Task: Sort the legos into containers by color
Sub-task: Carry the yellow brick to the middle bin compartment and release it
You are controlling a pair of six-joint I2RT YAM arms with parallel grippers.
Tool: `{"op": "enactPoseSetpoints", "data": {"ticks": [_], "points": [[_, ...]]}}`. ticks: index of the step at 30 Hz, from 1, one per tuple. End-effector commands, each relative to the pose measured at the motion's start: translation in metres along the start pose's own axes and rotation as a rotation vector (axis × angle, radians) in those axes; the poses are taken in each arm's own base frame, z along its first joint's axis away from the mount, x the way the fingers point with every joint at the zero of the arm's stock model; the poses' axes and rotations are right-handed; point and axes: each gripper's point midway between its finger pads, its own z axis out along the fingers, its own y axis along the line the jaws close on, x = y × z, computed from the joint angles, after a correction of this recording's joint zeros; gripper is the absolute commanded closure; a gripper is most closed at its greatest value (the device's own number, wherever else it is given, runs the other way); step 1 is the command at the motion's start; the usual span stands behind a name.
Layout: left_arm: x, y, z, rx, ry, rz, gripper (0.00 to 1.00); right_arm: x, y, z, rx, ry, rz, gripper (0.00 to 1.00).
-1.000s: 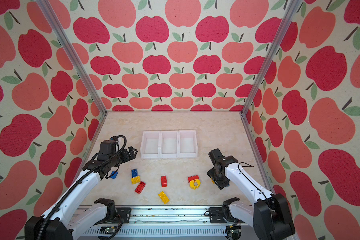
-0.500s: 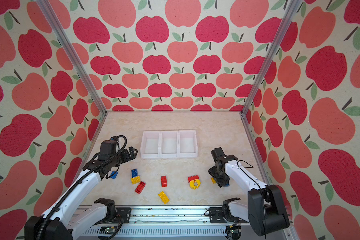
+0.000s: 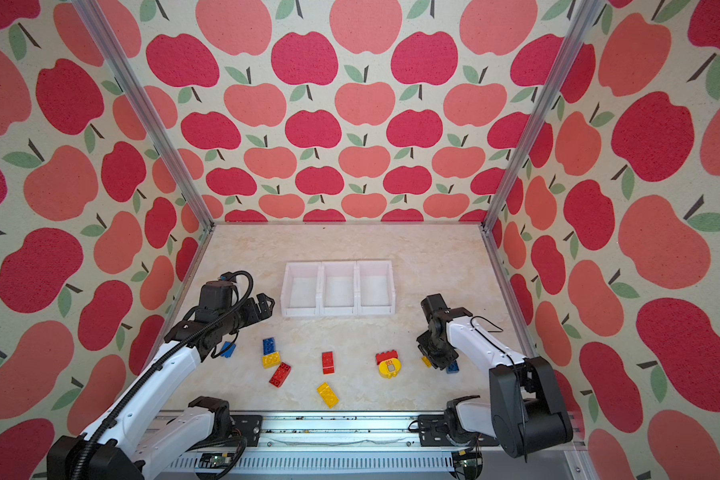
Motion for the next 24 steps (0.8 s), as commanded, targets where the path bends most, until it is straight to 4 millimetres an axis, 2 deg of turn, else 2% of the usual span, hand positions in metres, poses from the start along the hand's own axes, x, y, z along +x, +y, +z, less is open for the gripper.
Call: {"op": "enactPoseSetpoints", "data": {"ticks": [1, 5, 9, 13, 18, 24], "points": [[-0.002, 0.000, -0.005, -0.013, -0.009, -0.017, 0.01, -0.004, 0.019, -0.020, -0.030, -0.049, -0.088, 0.76], [0.001, 0.001, -0.004, -0.013, 0.003, -0.019, 0.01, 0.000, 0.054, -0.050, -0.080, -0.133, -0.242, 0.77], [0.003, 0.001, -0.002, -0.007, 0.008, -0.021, 0.01, 0.013, 0.104, -0.076, -0.158, -0.188, -0.417, 0.76], [0.006, -0.001, 0.000, 0.007, 0.021, -0.023, 0.01, 0.037, 0.159, -0.095, -0.238, -0.217, -0.613, 0.76], [0.010, -0.003, 0.001, 0.019, 0.042, -0.021, 0.01, 0.071, 0.220, -0.106, -0.296, -0.240, -0.835, 0.76], [0.015, -0.003, -0.002, 0.027, 0.052, -0.023, 0.01, 0.104, 0.271, -0.102, -0.316, -0.236, -0.992, 0.75]]}}
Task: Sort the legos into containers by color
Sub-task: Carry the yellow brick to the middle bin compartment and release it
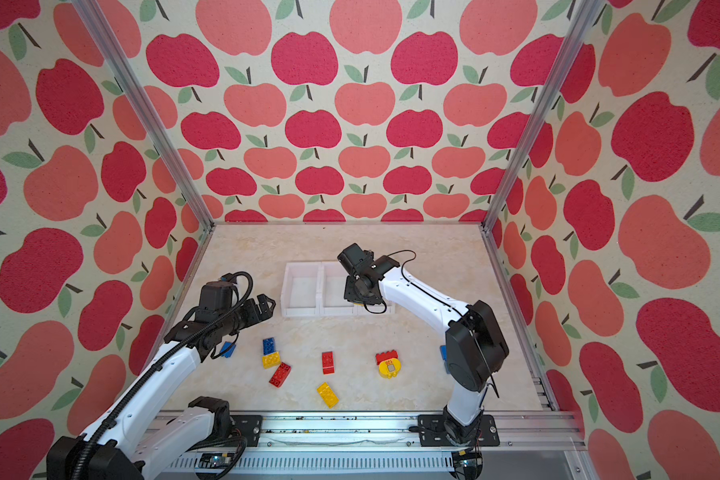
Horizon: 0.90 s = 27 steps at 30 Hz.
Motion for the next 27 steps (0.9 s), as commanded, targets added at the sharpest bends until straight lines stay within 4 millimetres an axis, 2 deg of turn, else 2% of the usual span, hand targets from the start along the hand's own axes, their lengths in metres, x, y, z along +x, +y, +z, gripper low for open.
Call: {"op": "enactPoseSetpoints", "data": {"ticks": [1, 8, 14, 22, 27], "points": [[0.011, 0.001, -0.003, 0.008, 0.027, -0.005, 0.01, -0.006, 0.017, 0.009, -0.006, 0.014, -0.106, 0.75], [0.017, 0.005, -0.006, -0.002, 0.036, -0.013, 0.01, -0.012, 0.036, 0.040, -0.002, 0.066, -0.141, 0.74], [0.019, 0.009, -0.008, -0.023, 0.040, -0.017, 0.01, -0.012, 0.041, 0.058, 0.019, 0.102, -0.166, 0.69], [0.018, 0.017, -0.009, -0.069, 0.040, -0.031, 0.01, -0.009, 0.043, 0.061, 0.022, 0.126, -0.181, 0.53], [0.019, 0.020, -0.008, -0.084, 0.046, -0.044, 0.01, -0.008, 0.044, 0.057, 0.016, 0.128, -0.184, 0.49]]}}
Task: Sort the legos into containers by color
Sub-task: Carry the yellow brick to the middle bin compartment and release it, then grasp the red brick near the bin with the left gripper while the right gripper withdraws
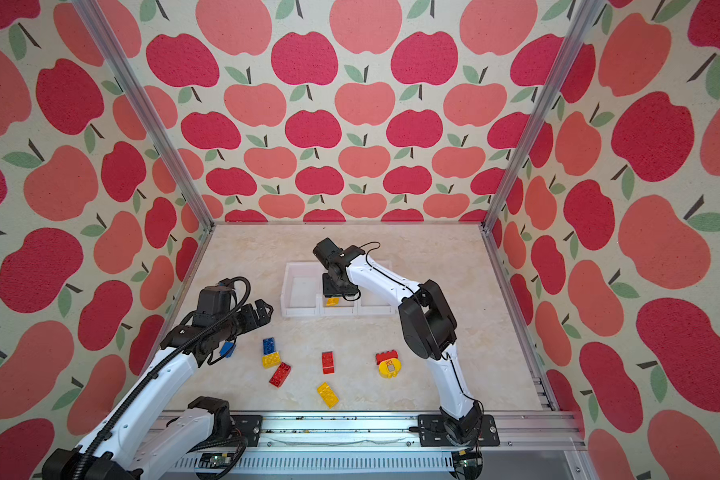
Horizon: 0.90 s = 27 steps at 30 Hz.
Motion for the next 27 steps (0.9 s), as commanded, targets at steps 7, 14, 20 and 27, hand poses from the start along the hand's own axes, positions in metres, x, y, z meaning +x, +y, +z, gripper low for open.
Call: {"op": "enactPoseSetpoints", "data": {"ticks": [7, 14, 20, 27], "points": [[0.006, 0.013, 0.003, -0.062, 0.032, -0.042, 0.01, 0.002, 0.004, -0.021, -0.014, -0.001, -0.021, 0.49], [-0.005, 0.035, 0.001, -0.162, 0.036, -0.099, 0.01, 0.006, 0.003, -0.046, -0.030, -0.019, -0.023, 0.42], [-0.030, 0.068, 0.000, -0.279, 0.058, -0.162, 0.05, 0.020, -0.008, -0.071, -0.043, -0.038, -0.005, 0.32], [-0.053, 0.104, 0.018, -0.369, 0.135, -0.211, 0.19, 0.033, -0.024, -0.096, -0.035, -0.061, 0.015, 0.28]]}}
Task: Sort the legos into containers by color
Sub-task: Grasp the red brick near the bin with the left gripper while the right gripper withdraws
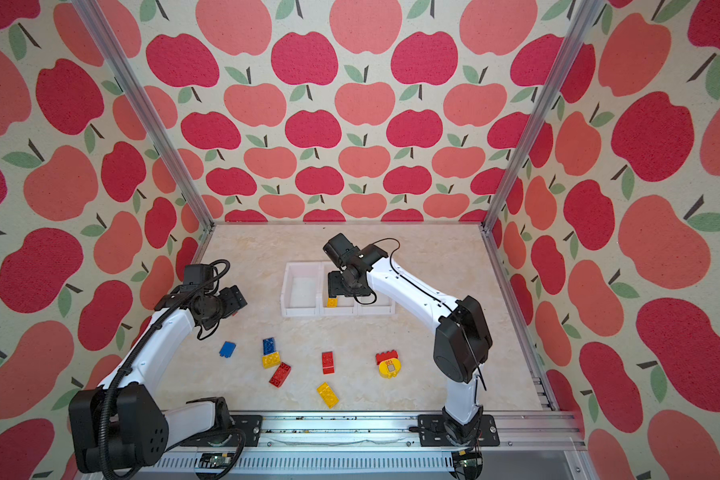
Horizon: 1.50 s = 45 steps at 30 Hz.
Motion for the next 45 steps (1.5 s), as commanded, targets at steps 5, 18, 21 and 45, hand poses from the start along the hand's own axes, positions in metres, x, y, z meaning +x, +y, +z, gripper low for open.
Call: {"op": "enactPoseSetpoints", "data": {"ticks": [5, 18, 21, 45], "points": [[-0.015, 0.026, 0.024, -0.098, 0.088, -0.027, 0.25, 0.016, -0.021, -0.019, 0.036, 0.006, 0.042, 0.26], [-0.033, 0.047, 0.064, -0.145, 0.111, -0.065, 0.26, 0.023, -0.045, -0.027, 0.047, 0.001, 0.100, 0.25], [-0.036, 0.049, 0.070, -0.144, 0.105, -0.070, 0.27, 0.022, -0.050, -0.028, 0.047, 0.001, 0.108, 0.25], [-0.033, 0.035, 0.105, -0.128, 0.182, -0.061, 0.65, 0.018, -0.068, -0.023, 0.051, 0.027, 0.142, 0.26]]}}
